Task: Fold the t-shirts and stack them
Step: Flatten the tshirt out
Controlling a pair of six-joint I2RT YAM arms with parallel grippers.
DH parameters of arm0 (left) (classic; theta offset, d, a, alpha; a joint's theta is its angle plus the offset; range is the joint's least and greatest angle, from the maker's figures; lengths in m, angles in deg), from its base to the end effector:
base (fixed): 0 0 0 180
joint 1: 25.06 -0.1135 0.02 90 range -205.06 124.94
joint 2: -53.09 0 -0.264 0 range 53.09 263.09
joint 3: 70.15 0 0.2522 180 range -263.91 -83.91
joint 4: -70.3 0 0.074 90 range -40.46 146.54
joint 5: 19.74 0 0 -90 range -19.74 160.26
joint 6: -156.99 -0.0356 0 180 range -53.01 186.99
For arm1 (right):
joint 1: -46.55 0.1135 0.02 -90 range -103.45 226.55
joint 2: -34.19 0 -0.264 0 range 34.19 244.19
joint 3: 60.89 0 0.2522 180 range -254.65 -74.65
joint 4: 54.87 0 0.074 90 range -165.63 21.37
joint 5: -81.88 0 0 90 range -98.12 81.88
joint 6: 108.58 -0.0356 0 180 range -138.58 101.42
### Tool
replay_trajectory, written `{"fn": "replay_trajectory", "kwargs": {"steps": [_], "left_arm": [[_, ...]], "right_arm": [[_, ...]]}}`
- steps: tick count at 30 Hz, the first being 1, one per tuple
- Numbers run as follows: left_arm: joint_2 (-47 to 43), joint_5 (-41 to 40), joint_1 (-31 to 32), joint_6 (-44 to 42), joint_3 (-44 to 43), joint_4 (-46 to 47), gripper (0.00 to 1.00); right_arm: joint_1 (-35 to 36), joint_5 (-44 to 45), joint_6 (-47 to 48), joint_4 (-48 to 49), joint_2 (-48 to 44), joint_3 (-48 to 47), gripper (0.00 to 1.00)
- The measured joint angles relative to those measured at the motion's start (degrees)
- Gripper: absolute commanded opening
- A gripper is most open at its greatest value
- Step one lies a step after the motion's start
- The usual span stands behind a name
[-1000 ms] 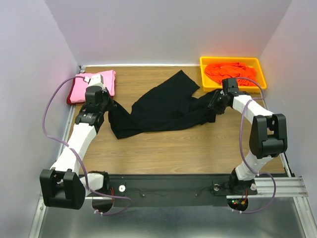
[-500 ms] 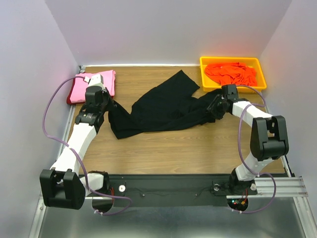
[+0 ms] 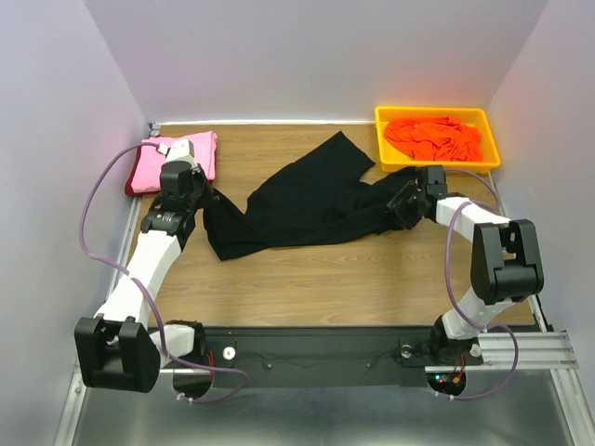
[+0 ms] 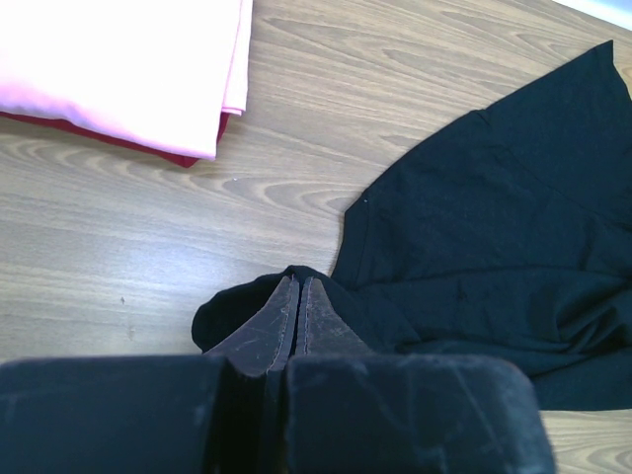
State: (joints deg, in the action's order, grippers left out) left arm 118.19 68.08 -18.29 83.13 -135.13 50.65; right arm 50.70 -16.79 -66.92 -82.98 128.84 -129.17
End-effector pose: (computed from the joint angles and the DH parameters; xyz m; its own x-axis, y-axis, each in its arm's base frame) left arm 0.2625 -0.0298 0.3154 -0.3455 -0.2387 -0.9075 -0.0144 0.9683 -0.2492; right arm 0.3295 0.0293 0.1757 -0.6583 0.6927 -0.2945 0.5009 0.6952 0.5156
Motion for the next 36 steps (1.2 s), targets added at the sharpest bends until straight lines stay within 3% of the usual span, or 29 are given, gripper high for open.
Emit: {"fn": "replay_trajectory", "kwargs": {"steps": [8,14,28,36], "left_arm": [[-0.07,0.0,0.0,0.0,0.0,0.0,0.0],[-0.17,-0.02,0.0,0.0,0.0,-0.04,0.0],[-1.11,-1.99,0.0,-0.04,0.09,-1.14,0.0],[-1.07,-3.28,-0.74,0.2,-6.69,-4.5,0.0]], "right_arm": [[0.0,-0.24,-3.08,3.61,-1.64,1.05,0.49],[0.0,-0.09,-4.48,5.18,-1.64,1.09,0.31],[-0.15,4.39,-2.64,4.85,-9.2,1.14,0.01],[-1.57,7.37,1.84,-2.43,-12.33,-2.95,0.01]]}}
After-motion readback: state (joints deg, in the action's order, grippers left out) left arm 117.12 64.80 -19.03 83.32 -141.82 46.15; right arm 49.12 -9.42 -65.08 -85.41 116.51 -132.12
